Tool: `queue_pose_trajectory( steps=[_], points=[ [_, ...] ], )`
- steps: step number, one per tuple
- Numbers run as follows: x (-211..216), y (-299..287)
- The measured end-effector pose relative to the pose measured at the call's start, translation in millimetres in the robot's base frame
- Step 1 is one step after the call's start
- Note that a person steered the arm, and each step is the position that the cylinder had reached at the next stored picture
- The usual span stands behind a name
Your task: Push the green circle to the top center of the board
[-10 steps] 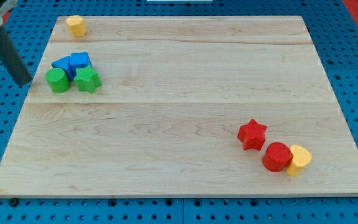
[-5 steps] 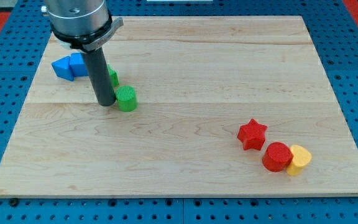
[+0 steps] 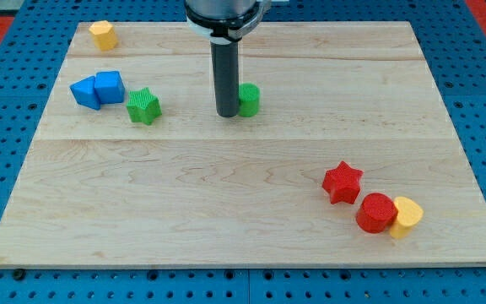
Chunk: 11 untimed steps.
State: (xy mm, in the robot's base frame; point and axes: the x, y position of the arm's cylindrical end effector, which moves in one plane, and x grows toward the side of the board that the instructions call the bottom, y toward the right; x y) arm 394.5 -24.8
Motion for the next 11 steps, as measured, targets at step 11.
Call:
queue_pose_trajectory(
  steps=[11],
  points=[
    [-74.2,-45.1]
  ],
)
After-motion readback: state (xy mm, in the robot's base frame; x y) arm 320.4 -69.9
